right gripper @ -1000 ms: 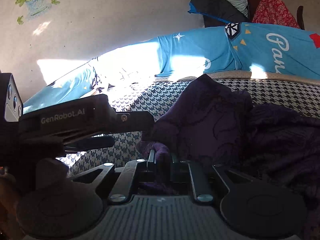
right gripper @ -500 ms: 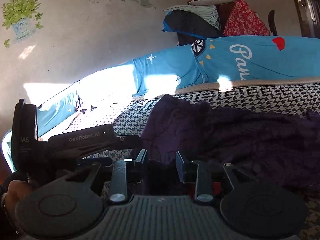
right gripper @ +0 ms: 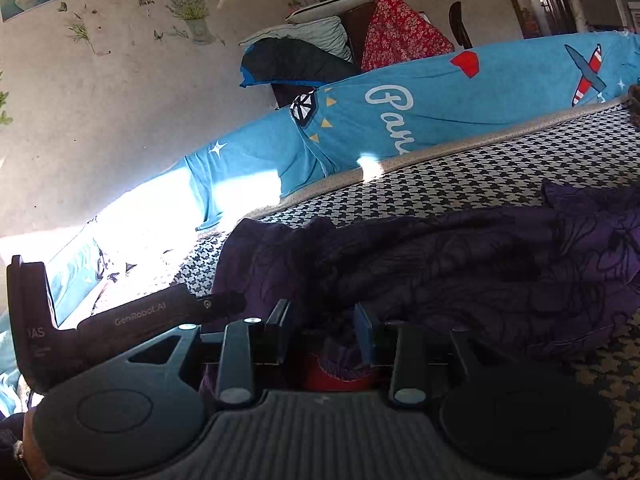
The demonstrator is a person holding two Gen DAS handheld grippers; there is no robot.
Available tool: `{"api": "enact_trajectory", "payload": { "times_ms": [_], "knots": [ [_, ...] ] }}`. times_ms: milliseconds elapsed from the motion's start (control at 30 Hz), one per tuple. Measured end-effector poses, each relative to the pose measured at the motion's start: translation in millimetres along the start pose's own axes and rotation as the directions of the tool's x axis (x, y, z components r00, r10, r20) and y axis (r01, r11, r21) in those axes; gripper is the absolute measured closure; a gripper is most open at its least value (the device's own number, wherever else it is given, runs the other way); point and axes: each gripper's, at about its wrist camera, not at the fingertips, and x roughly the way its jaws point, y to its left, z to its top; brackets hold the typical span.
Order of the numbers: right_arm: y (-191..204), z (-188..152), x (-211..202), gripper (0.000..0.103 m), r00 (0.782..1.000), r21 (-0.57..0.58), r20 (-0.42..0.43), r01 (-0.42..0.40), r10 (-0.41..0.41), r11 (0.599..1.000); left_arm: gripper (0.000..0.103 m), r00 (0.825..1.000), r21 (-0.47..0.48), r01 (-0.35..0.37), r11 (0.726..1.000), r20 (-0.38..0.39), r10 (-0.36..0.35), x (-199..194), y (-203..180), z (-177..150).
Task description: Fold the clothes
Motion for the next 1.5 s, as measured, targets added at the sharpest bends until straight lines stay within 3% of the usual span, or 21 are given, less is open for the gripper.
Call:
{"api": "enact_trajectory", "payload": {
  "times_ms": [300, 433, 533, 667, 733, 767, 833, 867, 967, 1033, 1067, 1100, 1133, 1167, 1233, 1267, 1367, 1500],
  "knots": [
    [0, -4, 3, 0.069, 1.0, -0.004, -0.007, 0.017, -0.017, 1.0, 0.001, 0.999, 0.018, 0.03, 0.999, -0.029, -0.03, 13, -4, 1],
    [0, -5, 5, 0.069, 1.0, -0.013, -0.007, 0.027, -0.027, 1.0, 0.027, 0.997, 0.023, 0.062, 0.998, -0.041, -0.061, 9, -6, 1],
    [1, -4, 8, 0.069, 0.999, -0.022, -0.008, 0.037, -0.037, 0.999, 0.05, 0.999, 0.065, 0.041, 0.997, -0.037, -0.038, 6, -10, -1],
    [0, -5, 11, 0.069, 0.999, -0.024, -0.008, 0.043, -0.043, 0.999, 0.068, 0.999, 0.105, -0.027, 0.994, -0.015, 0.029, 2, -11, -1],
    [-1, -5, 11, 0.069, 0.999, -0.023, -0.008, 0.045, -0.045, 0.999, 0.08, 0.996, 0.127, -0.088, 0.988, 0.003, 0.088, 0, -11, -1],
    [-1, -5, 11, 0.069, 0.999, -0.022, -0.008, 0.046, -0.046, 0.999, 0.081, 0.992, 0.136, -0.127, 0.983, 0.016, 0.126, -1, -10, 0],
    [-2, -5, 11, 0.069, 0.999, -0.019, -0.008, 0.049, -0.049, 0.999, 0.083, 0.975, 0.141, -0.221, 0.965, 0.05, 0.216, -4, -5, 2],
    [-2, -6, 11, 0.069, 0.999, -0.019, -0.007, 0.05, -0.05, 0.999, 0.085, 0.959, 0.132, -0.283, 0.95, 0.069, 0.276, -6, -1, 5],
    [-3, -6, 11, 0.069, 0.999, -0.018, -0.006, 0.054, -0.054, 0.998, 0.085, 0.889, 0.082, -0.453, 0.887, 0.112, 0.444, -12, 14, 16],
    [-3, -6, 11, 0.069, 0.998, -0.02, -0.003, 0.056, -0.056, 0.998, 0.085, 0.844, -0.01, -0.53, 0.848, 0.091, 0.529, -17, 36, 29],
    [-3, -6, 11, 0.069, 0.998, -0.019, -0.004, 0.056, -0.056, 0.998, 0.085, 0.834, -0.052, -0.544, 0.837, 0.078, 0.547, -21, 47, 35],
    [-3, -6, 11, 0.07, 0.998, -0.018, -0.004, 0.055, -0.056, 0.998, 0.085, 0.834, -0.087, -0.541, 0.836, 0.068, 0.547, -24, 56, 39],
    [-3, -5, 11, 0.07, 0.998, -0.017, -0.005, 0.055, -0.055, 0.998, 0.085, 0.849, -0.117, -0.516, 0.848, 0.061, 0.525, -28, 63, 42],
    [-3, -5, 12, 0.07, 0.999, -0.015, -0.005, 0.053, -0.053, 0.998, 0.084, 0.873, -0.126, -0.474, 0.871, 0.063, 0.484, -31, 64, 43],
    [-3, -5, 11, 0.069, 0.999, -0.012, -0.003, 0.051, -0.051, 0.999, 0.068, 0.913, -0.116, -0.391, 0.913, 0.077, 0.401, -35, 60, 43],
    [-3, -5, 11, 0.069, 0.999, -0.012, 0.0, 0.049, -0.049, 0.999, 0.066, 0.926, -0.1, -0.36, 0.928, 0.081, 0.368, -35, 56, 42],
    [0, -5, 10, 0.069, 0.999, -0.008, 0.015, 0.029, -0.029, 1.0, 0.057, 0.956, -0.043, -0.28, 0.959, 0.077, 0.283, -30, 41, 37],
    [9, -5, 10, 0.069, 0.999, -0.026, 0.019, -0.04, 0.041, 0.999, 0.036, 0.992, -0.054, -0.125, 0.991, 0.025, 0.127, -22, 35, 34]
  ]
}}
